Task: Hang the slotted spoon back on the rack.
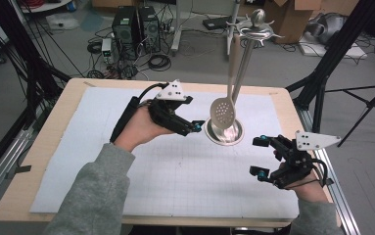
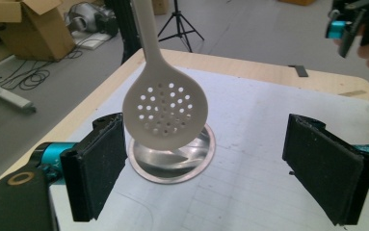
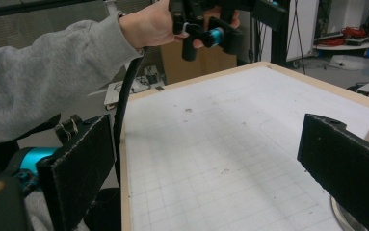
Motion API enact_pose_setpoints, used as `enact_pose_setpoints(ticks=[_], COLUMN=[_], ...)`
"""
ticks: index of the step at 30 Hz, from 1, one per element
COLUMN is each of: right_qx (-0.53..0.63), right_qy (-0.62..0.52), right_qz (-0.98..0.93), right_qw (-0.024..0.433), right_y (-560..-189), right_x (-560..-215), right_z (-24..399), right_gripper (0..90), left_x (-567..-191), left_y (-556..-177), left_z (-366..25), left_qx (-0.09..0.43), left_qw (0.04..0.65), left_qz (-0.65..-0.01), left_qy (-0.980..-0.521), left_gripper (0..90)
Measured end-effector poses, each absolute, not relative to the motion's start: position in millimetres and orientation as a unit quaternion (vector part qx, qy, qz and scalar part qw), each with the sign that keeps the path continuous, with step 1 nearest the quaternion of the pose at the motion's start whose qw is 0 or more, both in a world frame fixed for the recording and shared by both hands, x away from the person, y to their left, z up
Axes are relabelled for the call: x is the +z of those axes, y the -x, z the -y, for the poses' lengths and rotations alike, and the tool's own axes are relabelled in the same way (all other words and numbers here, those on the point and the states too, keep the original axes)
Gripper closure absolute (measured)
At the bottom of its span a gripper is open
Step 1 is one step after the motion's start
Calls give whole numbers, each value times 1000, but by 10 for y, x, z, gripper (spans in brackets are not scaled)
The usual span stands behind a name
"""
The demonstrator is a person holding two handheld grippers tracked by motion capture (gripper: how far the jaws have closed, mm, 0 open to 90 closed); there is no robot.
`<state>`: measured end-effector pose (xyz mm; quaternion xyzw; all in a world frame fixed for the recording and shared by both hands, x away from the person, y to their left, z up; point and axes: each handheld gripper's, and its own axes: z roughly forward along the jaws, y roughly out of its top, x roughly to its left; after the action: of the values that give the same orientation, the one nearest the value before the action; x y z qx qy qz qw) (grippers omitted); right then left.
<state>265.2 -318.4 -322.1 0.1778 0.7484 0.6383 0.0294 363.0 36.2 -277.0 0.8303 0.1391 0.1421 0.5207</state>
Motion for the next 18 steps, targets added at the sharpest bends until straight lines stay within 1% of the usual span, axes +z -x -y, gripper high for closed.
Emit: enact_pose_setpoints(ticks=[3, 6, 18], right_qx=[638, 637, 630], right_qy=[-177, -178, -179], right_qz=[-749, -750, -756], right_qw=[31, 31, 29], right_y=[-2657, -2663, -2678], right_x=[-3221, -3224, -3231], right_z=[3182, 3172, 3129], right_gripper=[49, 49, 49], left_x=[-2804, -2844, -2947], left_y=[-3574, -3523, -3352], left_z=[-411, -464, -735], left_qx=[159, 154, 178], left_qw=[510, 512, 523], left_qz=[-125, -121, -141], left_qy=[-836, -836, -822], left_gripper=[161, 161, 161])
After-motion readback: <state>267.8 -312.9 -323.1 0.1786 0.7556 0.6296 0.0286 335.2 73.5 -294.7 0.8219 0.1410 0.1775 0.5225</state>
